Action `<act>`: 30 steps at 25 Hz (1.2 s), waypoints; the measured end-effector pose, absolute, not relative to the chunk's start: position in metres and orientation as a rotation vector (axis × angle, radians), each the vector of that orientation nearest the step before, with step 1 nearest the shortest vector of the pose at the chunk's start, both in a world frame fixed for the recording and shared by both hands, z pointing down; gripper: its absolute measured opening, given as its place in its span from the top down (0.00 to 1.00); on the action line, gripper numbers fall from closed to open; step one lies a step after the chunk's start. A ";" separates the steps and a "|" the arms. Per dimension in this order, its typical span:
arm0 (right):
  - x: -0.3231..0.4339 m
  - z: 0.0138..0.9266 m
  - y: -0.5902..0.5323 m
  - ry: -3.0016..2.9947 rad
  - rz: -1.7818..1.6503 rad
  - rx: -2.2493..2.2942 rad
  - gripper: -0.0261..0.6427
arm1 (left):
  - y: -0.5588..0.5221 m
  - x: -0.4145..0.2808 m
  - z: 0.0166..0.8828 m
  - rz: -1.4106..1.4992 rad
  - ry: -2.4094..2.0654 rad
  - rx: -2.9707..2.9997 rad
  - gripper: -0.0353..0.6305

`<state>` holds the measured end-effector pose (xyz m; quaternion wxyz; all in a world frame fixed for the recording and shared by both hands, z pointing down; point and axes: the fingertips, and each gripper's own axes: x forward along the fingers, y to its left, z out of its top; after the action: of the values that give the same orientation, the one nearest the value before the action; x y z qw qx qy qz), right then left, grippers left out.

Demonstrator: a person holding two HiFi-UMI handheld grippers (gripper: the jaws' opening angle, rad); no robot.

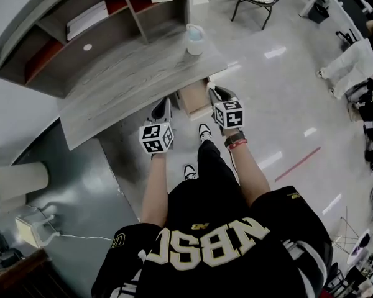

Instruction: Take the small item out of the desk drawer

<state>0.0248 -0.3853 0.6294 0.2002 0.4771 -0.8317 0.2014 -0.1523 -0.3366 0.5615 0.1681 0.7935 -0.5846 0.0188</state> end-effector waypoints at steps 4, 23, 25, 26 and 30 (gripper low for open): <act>0.024 0.579 -0.378 -2.403 0.482 1.388 0.84 | -0.332 -0.156 0.534 0.034 -1.698 2.284 0.92; 0.001 0.424 -0.336 -2.618 0.027 1.546 0.84 | -0.291 -0.168 0.405 -0.181 -1.897 2.486 0.92; -0.002 0.420 -0.335 -2.624 0.008 1.554 0.84 | -0.288 -0.171 0.402 -0.189 -1.906 2.491 0.92; -0.004 0.418 -0.334 -2.628 0.003 1.554 0.84 | -0.288 -0.173 0.402 -0.192 -1.910 2.490 0.92; -0.009 0.418 -0.334 -2.639 0.011 1.550 0.84 | -0.287 -0.177 0.404 -0.194 -1.912 2.485 0.92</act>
<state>-0.0091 -0.3341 0.4179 0.0406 0.5060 -0.8616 0.0035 -0.1769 -0.2872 0.4038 0.0002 0.7911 -0.6086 -0.0618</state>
